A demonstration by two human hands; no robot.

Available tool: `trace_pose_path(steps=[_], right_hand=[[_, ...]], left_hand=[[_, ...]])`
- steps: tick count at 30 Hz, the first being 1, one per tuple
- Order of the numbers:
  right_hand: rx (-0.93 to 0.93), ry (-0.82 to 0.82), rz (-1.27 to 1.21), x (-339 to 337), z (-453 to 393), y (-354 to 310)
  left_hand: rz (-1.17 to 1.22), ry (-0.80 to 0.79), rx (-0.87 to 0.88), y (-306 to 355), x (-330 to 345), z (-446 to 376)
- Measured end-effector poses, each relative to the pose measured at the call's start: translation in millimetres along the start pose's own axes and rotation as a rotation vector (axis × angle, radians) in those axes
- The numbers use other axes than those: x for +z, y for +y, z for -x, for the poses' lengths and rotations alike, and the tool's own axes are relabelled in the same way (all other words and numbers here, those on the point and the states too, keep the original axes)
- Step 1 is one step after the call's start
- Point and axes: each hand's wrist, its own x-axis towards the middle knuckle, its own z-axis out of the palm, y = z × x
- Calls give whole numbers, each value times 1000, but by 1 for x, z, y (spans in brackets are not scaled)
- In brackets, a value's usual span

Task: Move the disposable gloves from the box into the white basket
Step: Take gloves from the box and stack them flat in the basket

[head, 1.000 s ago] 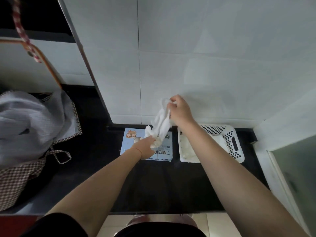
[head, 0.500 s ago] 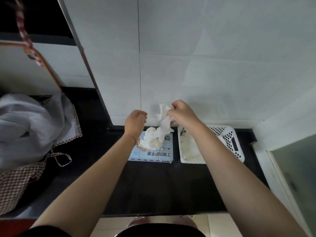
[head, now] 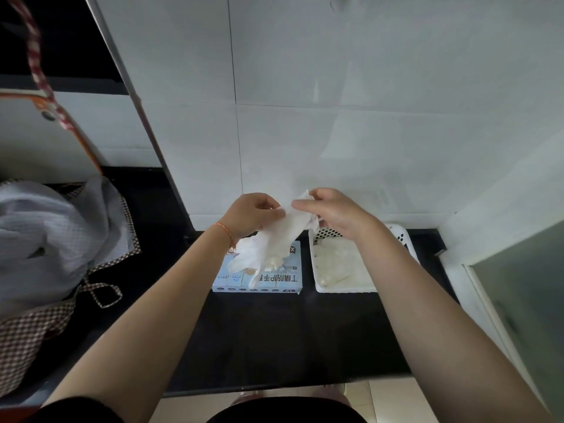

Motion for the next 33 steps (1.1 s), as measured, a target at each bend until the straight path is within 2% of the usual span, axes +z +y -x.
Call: trace_pose_path(steps=[7,12,15,19,21,23,25,27,30,33], right_hand=[[7,173,67,-21,7,12],[-105,235,49,-28,16,1],[-146,317,32,-33,19,-3],[-66,361,-27,-46,17,13],[11,338,-49,-56,15,30],[106,289,-50,-65,15,50],[205,239,-64,-73,16,73],[287,213,-56,-80,17,95],[327,215,102,-92,13,132],[301,253,89,-105,8,157]], left_hand=[[-280,78,53,-1,11,-4],[-332,-161,35,10,21,-2],[-221,-263,-48,16,30,0],[229,-303,-175,18,43,-1],[219,-311,-213,14,48,-7],[40,-332,-228,6,52,-14],[-256,-344,-230,-2,62,-26],[-486,-266,-205,-12,78,-42],[-605,-242,-130,-22,108,-65],[-768,-231,-42,-27,137,-85]])
